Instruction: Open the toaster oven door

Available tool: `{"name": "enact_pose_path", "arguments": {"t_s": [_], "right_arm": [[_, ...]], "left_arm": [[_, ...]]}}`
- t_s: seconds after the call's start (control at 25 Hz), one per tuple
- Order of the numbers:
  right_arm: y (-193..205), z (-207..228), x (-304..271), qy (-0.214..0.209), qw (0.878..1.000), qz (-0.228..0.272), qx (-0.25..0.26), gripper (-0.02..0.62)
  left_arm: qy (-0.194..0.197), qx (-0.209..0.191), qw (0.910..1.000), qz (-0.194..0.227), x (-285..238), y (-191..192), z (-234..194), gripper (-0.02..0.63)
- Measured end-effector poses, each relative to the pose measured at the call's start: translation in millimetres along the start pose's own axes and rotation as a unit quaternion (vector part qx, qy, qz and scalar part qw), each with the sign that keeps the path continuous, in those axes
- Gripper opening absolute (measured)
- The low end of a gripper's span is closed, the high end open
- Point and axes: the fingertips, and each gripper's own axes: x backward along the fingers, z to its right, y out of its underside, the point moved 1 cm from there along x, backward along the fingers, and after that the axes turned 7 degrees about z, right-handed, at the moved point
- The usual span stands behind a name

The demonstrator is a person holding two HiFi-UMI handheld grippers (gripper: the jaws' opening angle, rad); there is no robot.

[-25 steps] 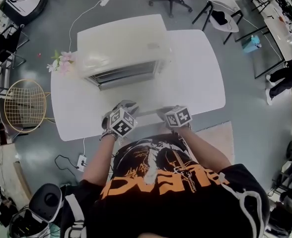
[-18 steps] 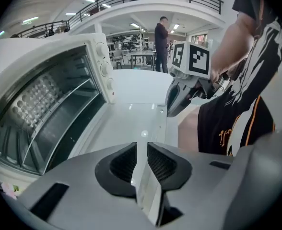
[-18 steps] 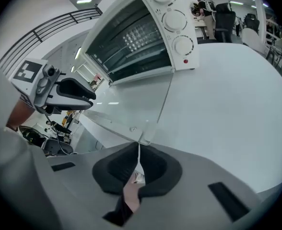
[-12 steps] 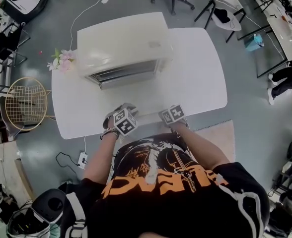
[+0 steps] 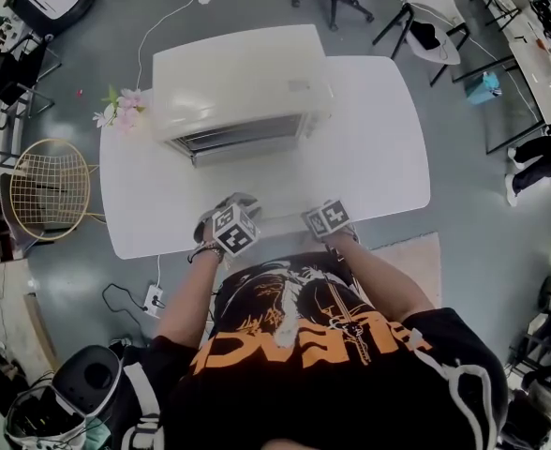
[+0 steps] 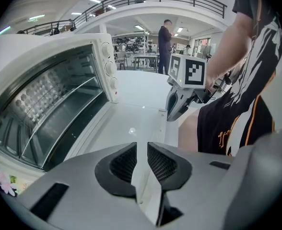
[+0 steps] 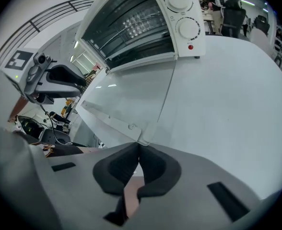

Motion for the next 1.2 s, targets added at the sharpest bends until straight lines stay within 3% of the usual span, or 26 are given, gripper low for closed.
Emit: {"name": "enact_pose_path", "arguments": {"t_s": [0.36,0.56,0.68,0.8,1.2], "right_arm": [[11.1,-3.0,9.1,-0.010,1.000,-0.001,0.009,0.017],[11.7,19.2,32.1,0.019,0.999,0.030,-0.021,0.020],[-17.1,33.0,59.2,0.049,0.995,0.084,-0.012,0.020],[-59.7,25.6,79.0,0.055,0.989,0.136,0.028,0.020],[-173.2,-69.1,115.7,-0.013,0.955,0.263,0.134,0.023]], "left_arm": [[-0.009,-0.002,0.9998,0.016,7.2,-9.8,-2.3,0.087],[-0.027,0.022,0.9981,0.050,20.6,-16.1,-12.2,0.087],[-0.048,0.051,0.9932,0.093,33.5,-28.1,-22.9,0.086],[-0.075,0.075,0.9831,0.150,49.9,-42.9,-36.2,0.084],[-0.144,0.054,0.9529,0.261,110.2,-108.2,-51.3,0.083]]}}
